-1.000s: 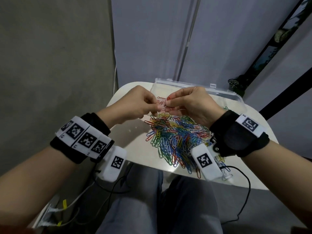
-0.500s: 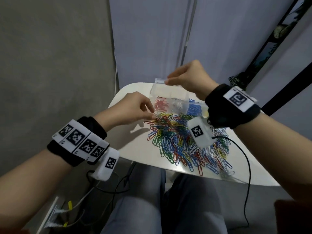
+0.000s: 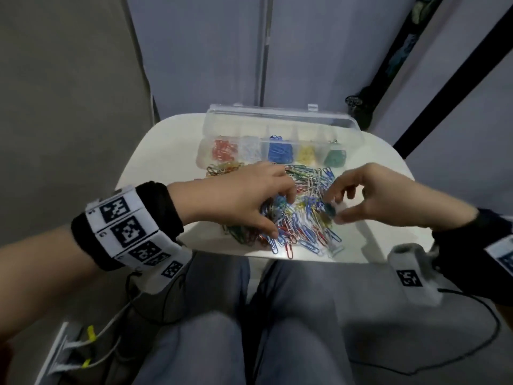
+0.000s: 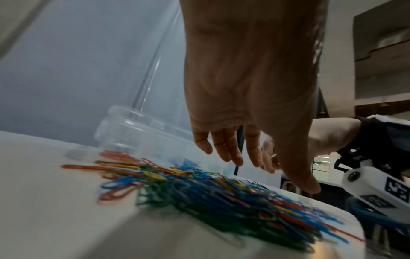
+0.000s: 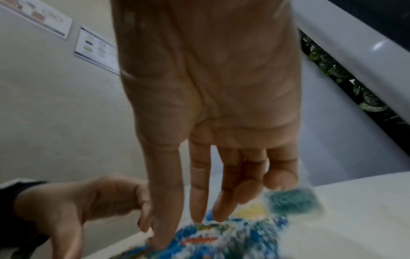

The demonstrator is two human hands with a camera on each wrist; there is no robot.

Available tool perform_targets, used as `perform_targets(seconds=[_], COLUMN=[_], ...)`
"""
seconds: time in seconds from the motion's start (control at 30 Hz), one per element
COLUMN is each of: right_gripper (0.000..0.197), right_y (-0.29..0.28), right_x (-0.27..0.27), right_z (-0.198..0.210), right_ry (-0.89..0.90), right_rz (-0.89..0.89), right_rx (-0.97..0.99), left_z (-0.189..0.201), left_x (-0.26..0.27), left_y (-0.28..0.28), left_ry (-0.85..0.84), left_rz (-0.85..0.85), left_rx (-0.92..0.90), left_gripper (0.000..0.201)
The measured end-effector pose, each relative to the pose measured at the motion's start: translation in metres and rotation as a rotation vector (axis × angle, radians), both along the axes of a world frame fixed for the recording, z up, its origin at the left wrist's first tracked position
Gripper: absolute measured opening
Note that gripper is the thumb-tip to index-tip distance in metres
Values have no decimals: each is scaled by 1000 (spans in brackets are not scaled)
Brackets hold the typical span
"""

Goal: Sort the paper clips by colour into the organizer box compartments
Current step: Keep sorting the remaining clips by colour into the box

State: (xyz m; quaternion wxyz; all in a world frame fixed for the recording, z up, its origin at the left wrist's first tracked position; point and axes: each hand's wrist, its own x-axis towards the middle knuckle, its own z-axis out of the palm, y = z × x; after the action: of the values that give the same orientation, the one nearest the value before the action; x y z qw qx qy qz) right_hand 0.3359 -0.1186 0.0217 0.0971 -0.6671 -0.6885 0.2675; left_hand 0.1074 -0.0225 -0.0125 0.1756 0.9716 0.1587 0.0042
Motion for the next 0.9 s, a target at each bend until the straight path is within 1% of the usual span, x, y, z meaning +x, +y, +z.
perform_targets(seconds=[0.07, 0.1, 0.17, 0.27, 0.33, 0.47, 0.53, 0.6, 0.67, 0.77, 0.9], right_gripper=[26, 29, 33, 32, 30, 30, 23, 16, 20, 22, 37], right_y=[-13, -17, -23, -18, -11, 1, 3, 1, -4, -11, -15], right_x=[5, 6, 9, 8, 8, 7, 9, 15, 17, 9, -6], right_z=[-13, -18, -27, -34, -36, -34, -31, -29, -27, -26, -29], right_ry=[15, 32, 53, 32, 0, -69, -12, 96, 130, 52, -116], right_rz=[57, 70, 77, 100, 72, 26, 29, 27, 55, 113, 39], right_rx=[-97, -131, -161, -125, -88, -49, -79, -75, -25, 29, 70], left_z=[-2, -4, -7, -9, -9, -7, -5, -1, 1, 3, 2], left_x=[11, 16, 25, 32, 37, 45, 47, 46, 44, 43, 46], left_y=[-6, -8, -14, -17, -18, -14, -11, -9, -9, -12, -14], left_ry=[16, 37, 83, 131, 134, 116, 104, 94, 89, 94, 95], left_rz=[-33, -40, -45, -23, 13, 105, 149, 166, 152, 130, 123], left_rx=[15, 25, 44, 37, 42, 148, 153, 104, 64, 41, 57], left_gripper=[53, 54, 56, 55, 52, 47, 48, 49, 47, 45, 44])
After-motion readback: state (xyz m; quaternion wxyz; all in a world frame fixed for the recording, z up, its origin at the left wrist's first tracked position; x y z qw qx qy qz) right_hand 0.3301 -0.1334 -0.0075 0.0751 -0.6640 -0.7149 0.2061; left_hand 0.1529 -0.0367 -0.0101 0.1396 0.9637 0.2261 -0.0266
